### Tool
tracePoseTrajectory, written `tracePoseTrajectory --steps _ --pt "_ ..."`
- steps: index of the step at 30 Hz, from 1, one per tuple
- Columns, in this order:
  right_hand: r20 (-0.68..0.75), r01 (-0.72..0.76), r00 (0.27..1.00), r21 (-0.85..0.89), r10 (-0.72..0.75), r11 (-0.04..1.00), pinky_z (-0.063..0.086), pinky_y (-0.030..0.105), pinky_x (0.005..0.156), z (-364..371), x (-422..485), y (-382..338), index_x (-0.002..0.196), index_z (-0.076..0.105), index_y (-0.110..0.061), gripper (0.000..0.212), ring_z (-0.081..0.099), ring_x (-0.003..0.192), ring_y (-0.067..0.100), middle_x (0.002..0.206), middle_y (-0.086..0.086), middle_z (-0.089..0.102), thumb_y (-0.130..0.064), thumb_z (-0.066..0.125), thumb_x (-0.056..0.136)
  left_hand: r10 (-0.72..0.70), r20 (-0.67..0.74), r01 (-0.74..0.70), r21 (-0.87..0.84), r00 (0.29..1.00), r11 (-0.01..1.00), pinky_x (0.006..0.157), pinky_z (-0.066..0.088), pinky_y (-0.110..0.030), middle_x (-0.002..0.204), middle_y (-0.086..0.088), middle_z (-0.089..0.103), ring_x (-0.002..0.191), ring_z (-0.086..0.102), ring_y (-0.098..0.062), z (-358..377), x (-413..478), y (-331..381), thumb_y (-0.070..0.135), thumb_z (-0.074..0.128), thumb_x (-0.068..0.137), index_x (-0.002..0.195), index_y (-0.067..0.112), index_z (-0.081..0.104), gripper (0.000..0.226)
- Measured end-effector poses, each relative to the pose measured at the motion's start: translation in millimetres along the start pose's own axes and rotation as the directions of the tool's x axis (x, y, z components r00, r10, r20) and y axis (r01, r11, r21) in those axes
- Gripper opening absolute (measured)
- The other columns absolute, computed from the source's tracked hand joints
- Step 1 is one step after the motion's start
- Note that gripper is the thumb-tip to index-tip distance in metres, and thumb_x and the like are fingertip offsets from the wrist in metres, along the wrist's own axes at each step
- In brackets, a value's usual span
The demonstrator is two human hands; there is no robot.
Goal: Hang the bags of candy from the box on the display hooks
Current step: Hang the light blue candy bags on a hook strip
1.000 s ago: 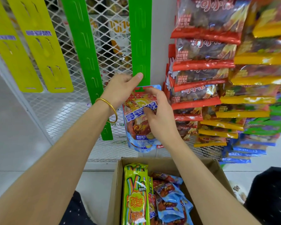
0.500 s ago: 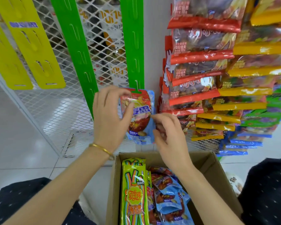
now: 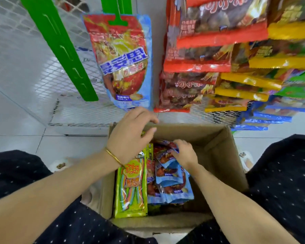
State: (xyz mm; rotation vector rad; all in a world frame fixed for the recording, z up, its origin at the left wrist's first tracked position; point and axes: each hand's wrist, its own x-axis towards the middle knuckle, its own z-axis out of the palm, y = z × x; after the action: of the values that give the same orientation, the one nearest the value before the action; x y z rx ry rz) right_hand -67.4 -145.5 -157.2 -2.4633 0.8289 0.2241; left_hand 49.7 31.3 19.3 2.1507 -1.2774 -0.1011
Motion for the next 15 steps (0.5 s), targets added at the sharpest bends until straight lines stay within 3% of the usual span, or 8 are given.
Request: tracePoseTrajectory --steps 4,8,12,15 --pt "-0.035 0.107 0.992 -0.227 -0.118 0.968 0.037 0.040 0.097 12 19 -5 0.133 0.041 -0.019 0.043 0.043 0.123 0.025 0.131 0.003 0.052 -0.025 0.052 0.093 -0.047 0.028 0.047 0.005 0.999 0.999 0.081 0.040 -0.029 0.095 0.004 0.056 0.088 0.053 -0.017 8 0 -10 0.034 0.046 0.078 0.094 0.021 0.062 0.027" --pt "-0.038 0.095 0.992 -0.424 -0.123 0.901 0.037 0.039 0.091 19 27 -2 0.110 0.062 -0.022 0.021 0.051 0.111 0.024 0.112 0.001 0.057 -0.021 0.051 0.093 -0.039 0.068 0.039 0.003 0.997 0.999 0.075 0.032 -0.011 0.086 0.012 0.052 0.082 0.048 -0.006 14 -2 -17 0.035 0.044 0.080 0.088 0.022 0.063 0.025" --pt "-0.187 0.103 0.969 -0.301 -0.165 0.948 0.041 0.037 0.084 4 20 0 0.099 0.067 -0.017 0.019 0.054 0.102 0.025 0.102 0.002 0.059 -0.016 0.049 0.092 -0.169 0.190 0.188 -0.085 0.967 0.979 0.067 0.036 -0.006 0.087 0.010 0.057 0.080 0.055 -0.006 19 -4 -14 0.024 0.055 0.087 0.088 0.022 0.063 0.008" --pt "-0.273 0.173 0.949 0.030 -0.158 0.984 0.044 0.030 0.070 -25 8 -9 0.091 0.068 -0.012 0.018 0.055 0.086 0.017 0.091 -0.001 0.057 -0.021 0.053 0.093 -0.354 0.423 0.424 -0.081 0.834 0.902 0.076 0.047 -0.022 0.097 0.003 0.063 0.091 0.059 -0.013 27 -5 -15 0.032 0.050 0.092 0.091 0.023 0.058 0.012"
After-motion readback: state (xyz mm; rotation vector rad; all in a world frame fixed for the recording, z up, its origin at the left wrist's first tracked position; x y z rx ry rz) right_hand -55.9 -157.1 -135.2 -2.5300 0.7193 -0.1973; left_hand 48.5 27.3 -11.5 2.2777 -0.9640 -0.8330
